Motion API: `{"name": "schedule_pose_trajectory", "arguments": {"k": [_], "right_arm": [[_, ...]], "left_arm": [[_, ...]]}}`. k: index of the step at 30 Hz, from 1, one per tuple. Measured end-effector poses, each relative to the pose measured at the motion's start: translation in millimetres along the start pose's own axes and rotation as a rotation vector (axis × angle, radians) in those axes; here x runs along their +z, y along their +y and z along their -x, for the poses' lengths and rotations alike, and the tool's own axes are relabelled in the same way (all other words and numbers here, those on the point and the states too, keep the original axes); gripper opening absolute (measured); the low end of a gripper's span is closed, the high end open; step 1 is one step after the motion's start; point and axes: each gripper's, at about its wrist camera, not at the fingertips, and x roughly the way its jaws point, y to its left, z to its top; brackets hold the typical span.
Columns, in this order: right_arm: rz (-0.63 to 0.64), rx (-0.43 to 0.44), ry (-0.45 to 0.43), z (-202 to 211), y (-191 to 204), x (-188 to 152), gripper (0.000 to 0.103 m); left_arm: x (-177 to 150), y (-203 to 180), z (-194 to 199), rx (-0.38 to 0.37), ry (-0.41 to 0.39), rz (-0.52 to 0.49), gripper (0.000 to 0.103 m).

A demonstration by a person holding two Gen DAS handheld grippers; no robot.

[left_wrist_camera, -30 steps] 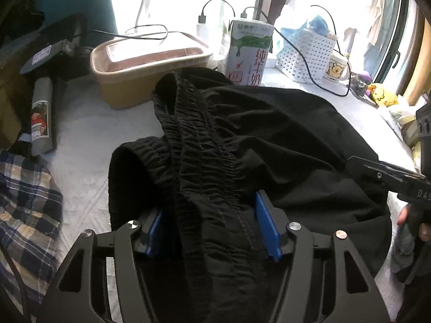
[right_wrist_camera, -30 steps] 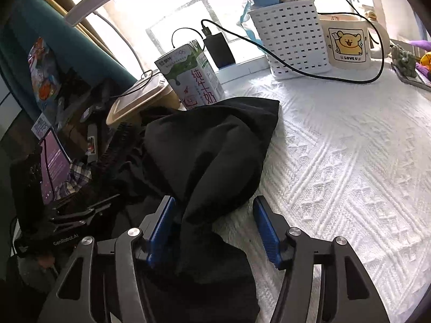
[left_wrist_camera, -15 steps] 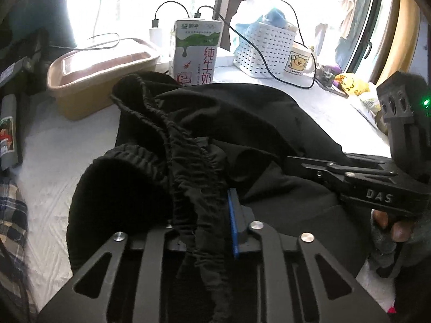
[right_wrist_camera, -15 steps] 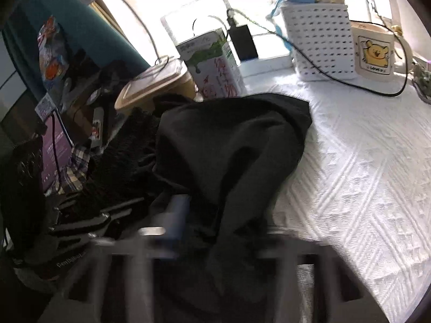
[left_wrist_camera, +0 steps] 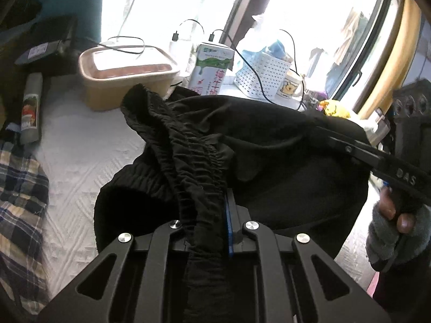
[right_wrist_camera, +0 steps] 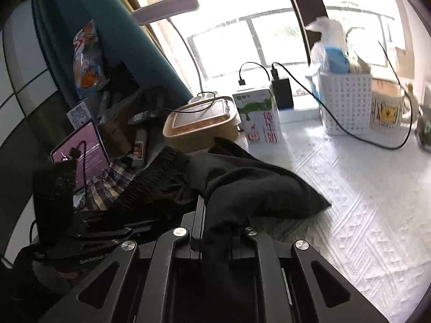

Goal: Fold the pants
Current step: 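Lift the waistband with both grippers and fold it over the pants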

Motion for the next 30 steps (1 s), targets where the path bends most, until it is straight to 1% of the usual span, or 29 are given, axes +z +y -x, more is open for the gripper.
{"name": "schedule_pose_trajectory", "arguments": {"k": [2, 4, 8, 11, 13, 15, 17, 19, 20, 21, 24, 26, 27, 28, 30], "right_arm": [[-0.014, -0.002, 0.009, 2.7, 1.4, -2.4, 0.01], [-0.027, 0.003, 0.007, 8.2, 0.8, -6.7, 0.01], [-0.055, 0.028, -0.009, 12.0, 3.2, -4.5, 0.01], [-0.004, 0.046, -0.031, 17.0, 24.6, 10.2, 0.01], [0.062, 0.069, -0.059, 23.1, 51.3, 28.1, 0.01], [0.125, 0.093, -0.085, 27.9, 77.4, 44.2, 0.009], [0.208, 0.122, -0.115, 34.2, 115.1, 63.7, 0.009], [0.269, 0.149, -0.134, 36.8, 146.3, 75.8, 0.009], [0.306, 0.169, -0.146, 38.1, 166.7, 83.2, 0.009], [0.324, 0.181, -0.15, 38.5, 178.2, 87.1, 0.009], [0.398, 0.253, -0.177, 39.3, 235.9, 104.4, 0.009], [0.443, 0.302, -0.198, 41.9, 272.6, 110.5, 0.009], [0.463, 0.328, -0.208, 43.7, 289.7, 112.6, 0.009], [0.478, 0.354, -0.22, 47.9, 305.0, 113.9, 0.009], [0.502, 0.405, -0.239, 54.5, 333.1, 114.1, 0.009]], "left_arm": [[0.0, 1.9, 4.9, -0.012, -0.012, 0.006, 0.012], [-0.8, 0.1, 10.4, -0.014, -0.022, -0.013, 0.012], [-0.8, 4.2, 11.6, -0.044, -0.017, 0.0, 0.012], [4.0, 7.1, 21.7, -0.051, -0.038, 0.013, 0.012], [8.8, 9.7, 39.1, -0.048, -0.076, 0.01, 0.012], [13.6, 15.7, 64.2, -0.042, -0.125, 0.019, 0.012], [16.3, 25.6, 95.4, -0.026, -0.181, 0.034, 0.012], [16.4, 35.4, 122.4, -0.01, -0.226, 0.047, 0.012], [15.3, 43.6, 144.6, 0.005, -0.26, 0.057, 0.012], [14.5, 47.9, 156.2, 0.014, -0.277, 0.061, 0.012], [9.4, 65.0, 210.7, 0.077, -0.355, 0.068, 0.012], [2.4, 79.3, 256.1, 0.139, -0.417, 0.079, 0.012], [-0.3, 82.8, 268.6, 0.157, -0.436, 0.082, 0.012], [-5.7, 89.4, 293.6, 0.192, -0.471, 0.09, 0.012], [-13.2, 96.3, 323.1, 0.234, -0.508, 0.096, 0.012]]}}
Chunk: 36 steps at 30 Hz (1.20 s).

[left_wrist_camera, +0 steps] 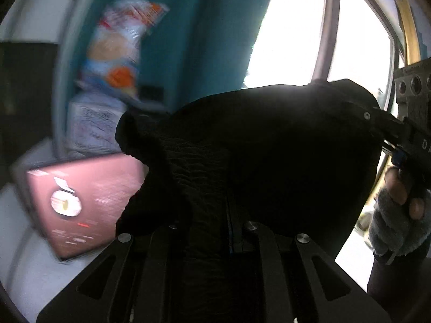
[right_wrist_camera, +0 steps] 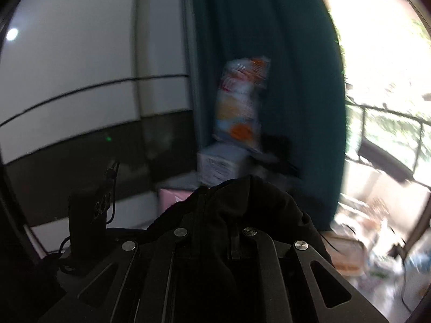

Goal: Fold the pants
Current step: 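Lift the waistband with both grippers and fold it over the pants, then carry the folded black pants with both grippers toward the tablet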

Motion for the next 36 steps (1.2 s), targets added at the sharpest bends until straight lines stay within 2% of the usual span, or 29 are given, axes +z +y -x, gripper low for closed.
{"name": "schedule_pose_trajectory", "arguments": {"k": [3, 6, 7, 10, 11, 12, 13, 15, 17, 20, 22, 23, 24, 26, 28, 30, 32, 35, 36], "right_arm": [[0.004, 0.038, -0.04, -8.0, 23.9, 12.6, 0.009], [-0.051, 0.041, -0.029, -20.4, 18.9, 4.1, 0.009], [-0.092, 0.024, -0.002, -31.2, 8.1, -8.5, 0.009], [-0.217, -0.011, 0.108, -61.1, -27.8, -54.1, 0.009], [-0.264, -0.046, 0.175, -77.8, -47.0, -82.8, 0.009], [-0.303, -0.072, 0.238, -90.9, -63.4, -108.3, 0.009], [-0.323, -0.094, 0.28, -97.8, -72.9, -125.7, 0.009], [-0.404, -0.141, 0.397, -119.5, -99.8, -178.8, 0.01], [-0.438, -0.163, 0.462, -126.2, -113.9, -220.6, 0.009], [-0.425, -0.157, 0.439, -116.4, -113.0, -236.0, 0.011], [-0.413, -0.15, 0.442, -109.8, -111.5, -236.5, 0.022], [-0.412, -0.153, 0.443, -105.9, -110.7, -236.4, 0.036], [-0.415, -0.161, 0.442, -97.1, -109.3, -237.1, 0.06], [-0.434, -0.156, 0.424, -86.6, -115.5, -236.5, 0.079], [-0.434, -0.105, 0.413, -70.7, -113.6, -239.6, 0.08], [-0.397, -0.072, 0.443, -70.0, -105.8, -249.3, 0.08], [-0.377, -0.038, 0.476, -73.7, -99.4, -261.0, 0.08], [-0.425, 0.025, 0.462, -80.0, -95.0, -279.9, 0.078], [-0.428, 0.035, 0.446, -80.4, -94.0, -279.7, 0.049]], "left_arm": [[9.4, 12.9, 35.6, 0.061, -0.043, -0.023, 0.012], [3.5, 21.1, 41.0, 0.1, 0.001, -0.059, 0.013], [-0.1, 23.1, 36.3, 0.102, 0.024, -0.059, 0.013], [-30.1, 37.1, -8.6, 0.099, 0.176, -0.045, 0.013], [-50.3, 42.9, -35.1, 0.089, 0.262, -0.042, 0.013], [-60.3, 46.0, -49.1, 0.082, 0.306, -0.037, 0.014], [-84.0, 52.6, -76.0, 0.075, 0.395, -0.022, 0.014], [-114.5, 55.9, -105.7, 0.075, 0.485, -0.003, 0.015], [-129.5, 53.5, -113.9, 0.073, 0.503, 0.006, 0.018], [-130.1, 51.3, -108.7, 0.068, 0.469, 0.023, 0.019], [-130.4, 56.9, -107.5, 0.072, 0.464, 0.038, 0.019], [-131.5, 57.4, -106.0, 0.08, 0.46, 0.038, 0.019], [-133.7, 55.0, -103.1, 0.087, 0.456, 0.037, 0.019], [-137.5, 56.6, -94.4, 0.098, 0.447, 0.049, 0.02], [-135.8, 58.8, -76.9, 0.112, 0.446, 0.063, 0.025], [-134.8, 55.6, -64.3, 0.123, 0.429, 0.068, 0.038], [-134.9, 53.5, -55.6, 0.126, 0.421, 0.072, 0.045], [-139.6, 51.8, -47.7, 0.129, 0.414, 0.07, 0.049], [-140.2, 52.0, -49.4, 0.131, 0.415, 0.073, 0.049]]}}
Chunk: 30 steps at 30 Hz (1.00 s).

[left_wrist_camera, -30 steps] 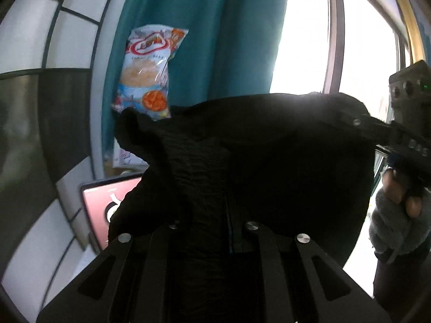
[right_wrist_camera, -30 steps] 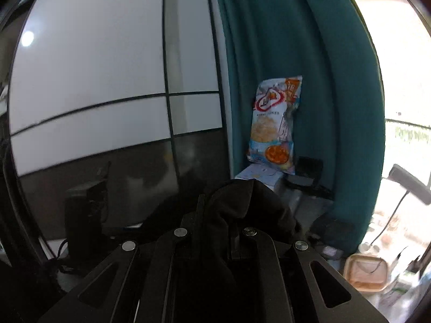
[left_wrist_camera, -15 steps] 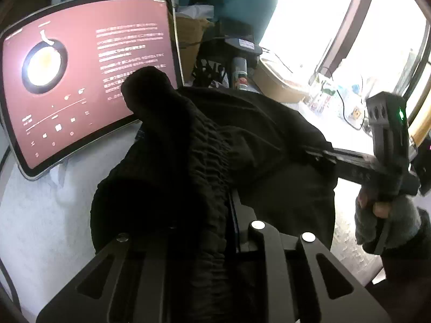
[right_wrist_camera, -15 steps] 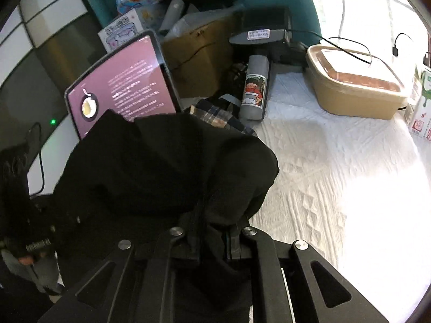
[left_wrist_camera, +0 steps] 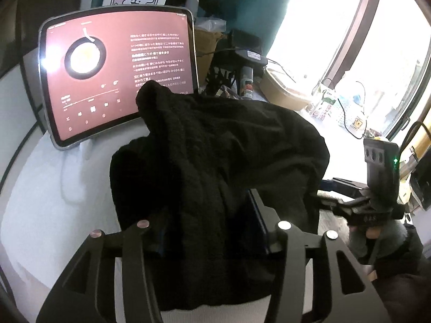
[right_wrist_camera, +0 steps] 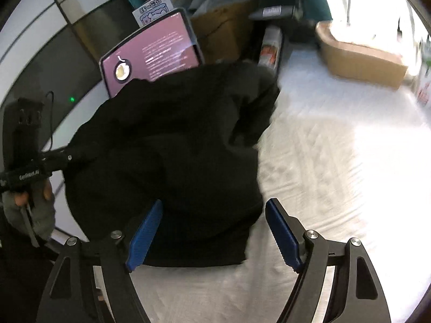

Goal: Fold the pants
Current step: 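Carry the folded black pants with both grippers toward the tablet, then lower the pants bundle onto the bed and open both grippers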

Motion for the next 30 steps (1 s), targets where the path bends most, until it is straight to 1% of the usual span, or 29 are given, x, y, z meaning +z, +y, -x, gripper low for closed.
{"name": "schedule_pose_trajectory", "arguments": {"k": [1, 2, 3, 5, 10, 12, 13, 16, 17, 19, 20, 21, 22, 23, 25, 27, 29, 30], "right_arm": [[0.014, 0.042, 0.023, -2.7, 4.9, 0.5, 0.023], [0.024, 0.043, 0.031, -1.9, 9.4, -0.3, 0.007], [0.044, 0.028, 0.036, -1.2, 16.9, -1.0, 0.007], [0.074, 0.023, 0.075, 3.3, 33.5, -5.7, 0.007], [0.042, 0.009, 0.105, 27.4, 51.3, -24.0, 0.007], [0.038, -0.032, 0.122, 25.8, 53.9, -31.7, 0.007], [0.032, -0.058, 0.134, 22.3, 52.5, -36.7, 0.007], [0.001, -0.07, 0.17, 21.8, 45.9, -46.8, 0.016], [0.0, -0.067, 0.168, 24.1, 44.8, -46.3, 0.02], [0.025, -0.075, 0.132, 40.0, 43.5, -40.6, 0.034], [0.028, -0.086, 0.113, 46.4, 41.5, -36.7, 0.053], [0.027, -0.097, 0.085, 54.0, 38.1, -29.5, 0.074], [0.02, -0.104, 0.042, 62.1, 31.2, -18.0, 0.082], [0.012, -0.109, 0.017, 64.8, 25.2, -8.2, 0.083], [-0.017, -0.128, -0.016, 64.4, 10.6, 11.0, 0.083], [-0.078, -0.112, -0.04, 58.4, -7.1, 25.9, 0.083], [-0.177, -0.051, -0.03, 39.6, -31.2, 40.9, 0.083], [-0.229, 0.005, -0.018, 27.0, -39.9, 47.8, 0.083]], "left_arm": [[-1.8, 1.8, -1.6, 0.006, 0.005, 0.009, 0.049], [-3.1, 4.2, -2.2, 0.007, 0.01, 0.023, 0.049], [-3.9, 5.4, -2.4, 0.006, 0.012, 0.031, 0.049], [-4.2, 5.1, -2.0, 0.013, 0.012, 0.03, 0.05], [-5.9, 5.1, -3.6, 0.017, 0.033, 0.013, 0.052], [-5.9, 4.6, -6.4, 0.017, 0.051, -0.004, 0.055], [-4.8, 4.4, -6.6, 0.018, 0.061, -0.016, 0.056], [0.4, 2.5, 1.4, 0.038, 0.062, -0.063, 0.056], [3.8, 2.0, 7.7, 0.052, 0.054, -0.085, 0.056], [9.5, 3.0, 18.6, 0.057, 0.031, -0.108, 0.056], [15.5, 4.0, 26.8, 0.058, 0.011, -0.119, 0.056], [19.5, 4.6, 29.9, 0.06, 0.0, -0.122, 0.056], [26.4, 5.8, 34.2, 0.062, -0.021, -0.125, 0.056], [32.8, 6.7, 35.7, 0.061, -0.037, -0.126, 0.056], [47.0, 8.5, 31.8, 0.06, -0.055, -0.126, 0.056], [62.6, 10.9, 17.0, 0.062, -0.054, -0.128, 0.056], [72.9, 14.7, -3.1, 0.059, -0.028, -0.117, 0.056], [74.8, 17.2, -9.0, 0.058, -0.016, -0.111, 0.056]]}}
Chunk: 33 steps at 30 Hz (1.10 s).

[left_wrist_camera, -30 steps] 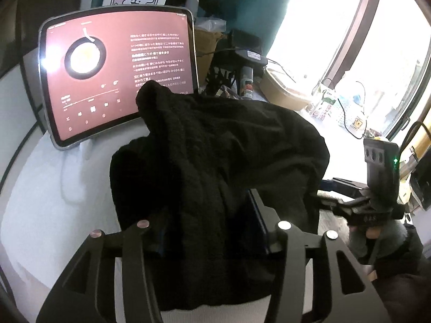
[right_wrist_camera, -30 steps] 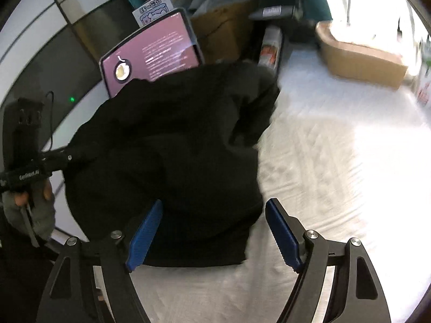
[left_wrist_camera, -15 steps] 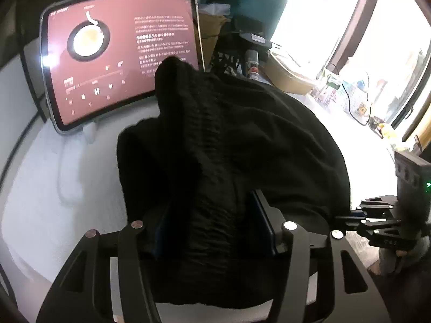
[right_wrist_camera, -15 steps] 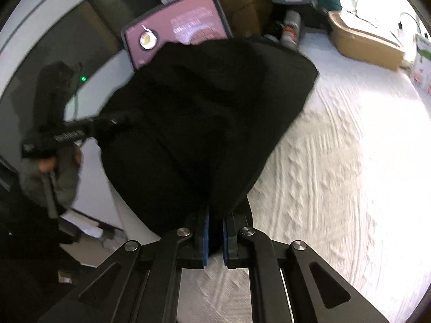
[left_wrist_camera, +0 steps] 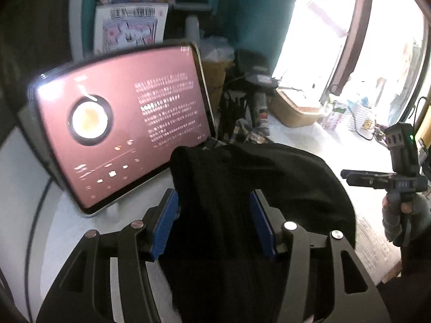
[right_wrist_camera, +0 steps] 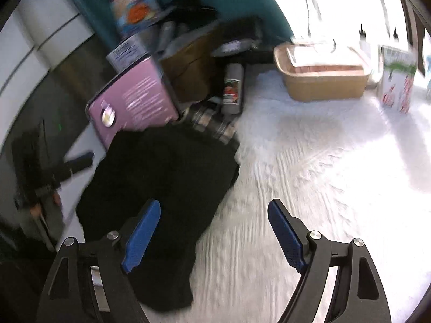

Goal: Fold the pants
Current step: 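Lower the pants bundle onto the bed and open both grippers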

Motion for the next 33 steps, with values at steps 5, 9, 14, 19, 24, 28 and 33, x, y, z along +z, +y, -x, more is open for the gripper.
{"name": "schedule_pose_trajectory", "arguments": {"k": [5, 9, 14, 19, 24, 28, 33], "right_arm": [[-0.132, 0.132, 0.078, -43.4, -15.4, 19.6, 0.065], [-0.134, 0.146, 0.076, -60.6, -11.0, 28.0, 0.024], [-0.003, -0.039, -0.059, -40.0, 14.3, 45.5, 0.014], [0.236, -0.322, -0.073, -64.4, 43.8, 44.7, 0.013], [0.275, -0.384, -0.082, -75.9, 47.7, 34.0, 0.018], [0.263, -0.421, -0.122, -56.7, 48.0, 34.2, 0.043], [0.262, -0.445, -0.161, -34.8, 51.1, 22.3, 0.069]], "left_arm": [[2.7, 3.9, -36.1, -0.009, 0.061, -0.006, 0.056], [3.4, 8.6, -49.4, -0.021, 0.075, 0.011, 0.056], [16.1, 1.5, -55.3, -0.039, 0.064, -0.008, 0.056], [24.9, -4.9, -64.0, -0.009, 0.065, -0.03, 0.056], [18.9, -6.7, -59.7, 0.027, 0.064, -0.036, 0.056], [14.4, -7.4, -35.4, 0.03, 0.017, -0.03, 0.056], [-1.4, -16.3, -10.5, 0.028, -0.021, -0.026, 0.056]]}}
